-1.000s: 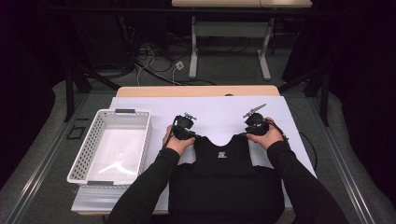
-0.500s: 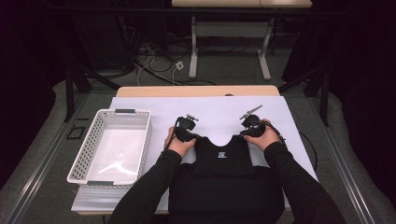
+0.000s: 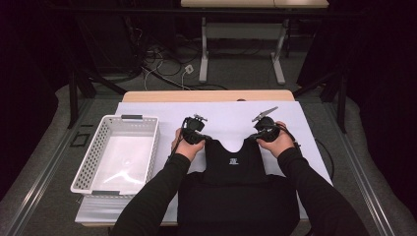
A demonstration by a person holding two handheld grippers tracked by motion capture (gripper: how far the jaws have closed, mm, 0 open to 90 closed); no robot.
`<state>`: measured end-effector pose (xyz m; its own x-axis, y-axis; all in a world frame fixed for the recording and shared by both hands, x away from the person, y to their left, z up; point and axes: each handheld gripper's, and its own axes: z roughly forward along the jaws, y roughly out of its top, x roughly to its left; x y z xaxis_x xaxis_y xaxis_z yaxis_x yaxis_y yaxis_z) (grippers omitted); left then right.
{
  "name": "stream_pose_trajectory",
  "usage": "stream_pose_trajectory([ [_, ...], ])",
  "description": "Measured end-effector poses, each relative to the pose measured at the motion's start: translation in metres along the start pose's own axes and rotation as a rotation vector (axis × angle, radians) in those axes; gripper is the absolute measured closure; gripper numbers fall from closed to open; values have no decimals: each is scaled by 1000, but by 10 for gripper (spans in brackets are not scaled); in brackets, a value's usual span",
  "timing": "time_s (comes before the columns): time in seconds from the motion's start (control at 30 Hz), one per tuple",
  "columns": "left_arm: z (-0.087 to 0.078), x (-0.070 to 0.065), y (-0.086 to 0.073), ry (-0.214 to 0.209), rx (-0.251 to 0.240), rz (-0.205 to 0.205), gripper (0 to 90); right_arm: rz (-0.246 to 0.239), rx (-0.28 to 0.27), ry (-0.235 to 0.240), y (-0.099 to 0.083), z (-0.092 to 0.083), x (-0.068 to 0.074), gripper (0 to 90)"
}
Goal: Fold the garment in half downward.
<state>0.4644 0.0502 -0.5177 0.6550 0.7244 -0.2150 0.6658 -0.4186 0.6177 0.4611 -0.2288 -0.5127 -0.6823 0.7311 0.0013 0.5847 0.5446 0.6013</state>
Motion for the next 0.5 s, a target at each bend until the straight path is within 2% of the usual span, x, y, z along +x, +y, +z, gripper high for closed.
stream_pose_trajectory([
  [0.23, -20, -1, 18, 2, -55, 5, 868, 0, -49, -35, 19, -25, -4, 867],
  [0.5, -46, -2, 40, 2, -145, 6, 868, 25, -158, -76, 35, -57, -13, 867],
])
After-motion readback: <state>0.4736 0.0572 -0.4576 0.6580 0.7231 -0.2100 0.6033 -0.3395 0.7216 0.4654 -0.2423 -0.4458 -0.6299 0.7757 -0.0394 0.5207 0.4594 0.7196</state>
